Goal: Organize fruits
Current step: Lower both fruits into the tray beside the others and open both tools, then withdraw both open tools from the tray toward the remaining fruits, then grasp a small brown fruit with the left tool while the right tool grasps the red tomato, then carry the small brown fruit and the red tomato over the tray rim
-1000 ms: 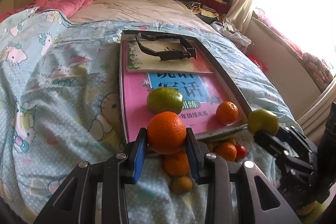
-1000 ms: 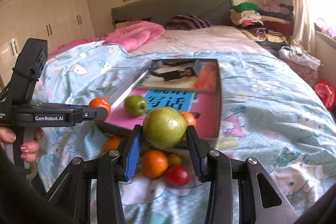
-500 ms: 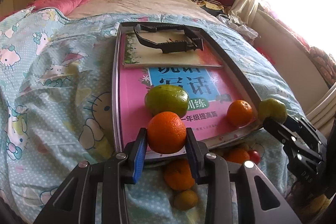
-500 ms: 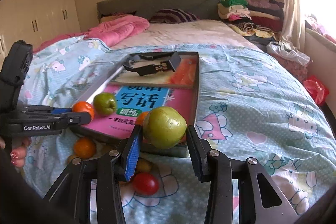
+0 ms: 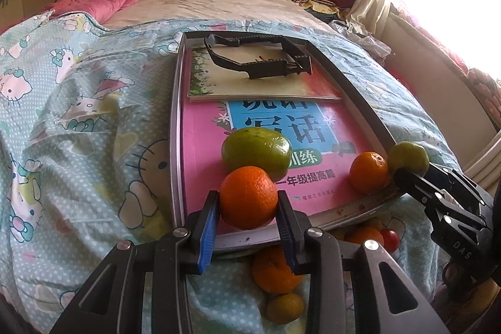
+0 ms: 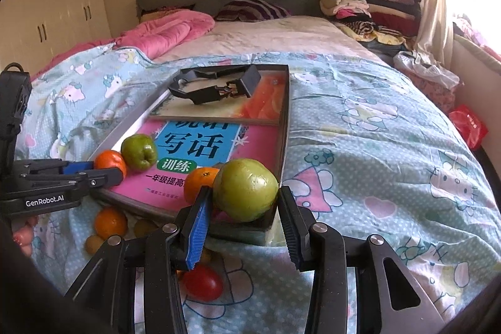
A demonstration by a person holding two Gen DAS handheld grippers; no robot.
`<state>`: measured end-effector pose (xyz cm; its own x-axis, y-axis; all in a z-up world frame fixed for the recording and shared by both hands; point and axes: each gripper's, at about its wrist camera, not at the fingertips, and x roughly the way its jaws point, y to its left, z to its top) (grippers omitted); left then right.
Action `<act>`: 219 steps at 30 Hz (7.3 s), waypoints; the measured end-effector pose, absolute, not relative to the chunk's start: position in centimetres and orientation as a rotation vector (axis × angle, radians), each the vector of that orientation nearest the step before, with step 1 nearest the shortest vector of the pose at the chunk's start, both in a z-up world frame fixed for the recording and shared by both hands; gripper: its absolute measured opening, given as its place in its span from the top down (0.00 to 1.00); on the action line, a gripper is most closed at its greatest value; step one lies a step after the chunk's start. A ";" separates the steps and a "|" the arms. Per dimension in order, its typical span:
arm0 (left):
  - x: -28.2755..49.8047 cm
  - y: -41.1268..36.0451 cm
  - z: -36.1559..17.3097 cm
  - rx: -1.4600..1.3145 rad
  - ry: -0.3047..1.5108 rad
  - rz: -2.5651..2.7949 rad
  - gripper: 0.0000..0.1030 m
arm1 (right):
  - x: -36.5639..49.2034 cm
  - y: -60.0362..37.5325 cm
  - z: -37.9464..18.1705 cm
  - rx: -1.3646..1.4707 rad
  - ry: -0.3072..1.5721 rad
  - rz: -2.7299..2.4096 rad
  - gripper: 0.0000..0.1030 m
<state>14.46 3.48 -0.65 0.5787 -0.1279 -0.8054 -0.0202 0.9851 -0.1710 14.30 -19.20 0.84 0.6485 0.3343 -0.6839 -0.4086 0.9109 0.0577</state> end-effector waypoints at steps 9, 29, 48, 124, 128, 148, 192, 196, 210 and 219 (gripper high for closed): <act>14.6 3.5 -0.7 -0.168 0.954 -0.063 0.65 | 14.5 -18.6 1.0 -0.163 0.779 0.411 0.55; 14.6 3.5 -0.7 -0.169 0.953 -0.064 0.65 | 13.3 -18.7 1.1 -0.128 0.705 0.455 0.47; 13.8 3.3 -0.2 -0.173 0.938 -0.069 0.53 | 11.3 -18.2 1.9 -0.127 0.647 0.475 0.37; 5.9 2.1 1.4 -0.150 0.912 -0.100 0.26 | 5.5 -18.5 0.4 -0.190 0.751 0.474 0.30; 6.0 1.6 0.4 -0.145 0.943 -0.113 0.26 | 6.0 -18.4 -0.7 -0.198 0.805 0.460 0.30; 6.3 0.8 -1.7 -0.149 0.977 -0.144 0.54 | 9.2 -17.1 -3.2 -0.249 0.859 0.510 0.71; 10.0 4.6 2.6 -0.191 0.878 -0.049 0.73 | 8.8 -17.5 2.8 -0.088 0.712 0.531 0.71; 10.6 4.3 2.5 -0.180 0.880 -0.043 0.73 | 9.6 -17.2 3.1 -0.094 0.705 0.526 0.71; 11.9 4.5 1.1 -0.149 0.905 0.011 0.73 | 11.6 -16.7 2.3 -0.140 0.703 0.479 0.71; 12.1 4.8 0.9 -0.156 0.906 0.015 0.73 | 11.8 -16.3 1.6 -0.164 0.703 0.477 0.71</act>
<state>12.08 4.85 0.95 0.6173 -0.0532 -0.7850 -0.0788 0.9885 -0.1290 11.83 -16.25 1.57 0.6614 0.3656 -0.6549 -0.4738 0.8805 0.0131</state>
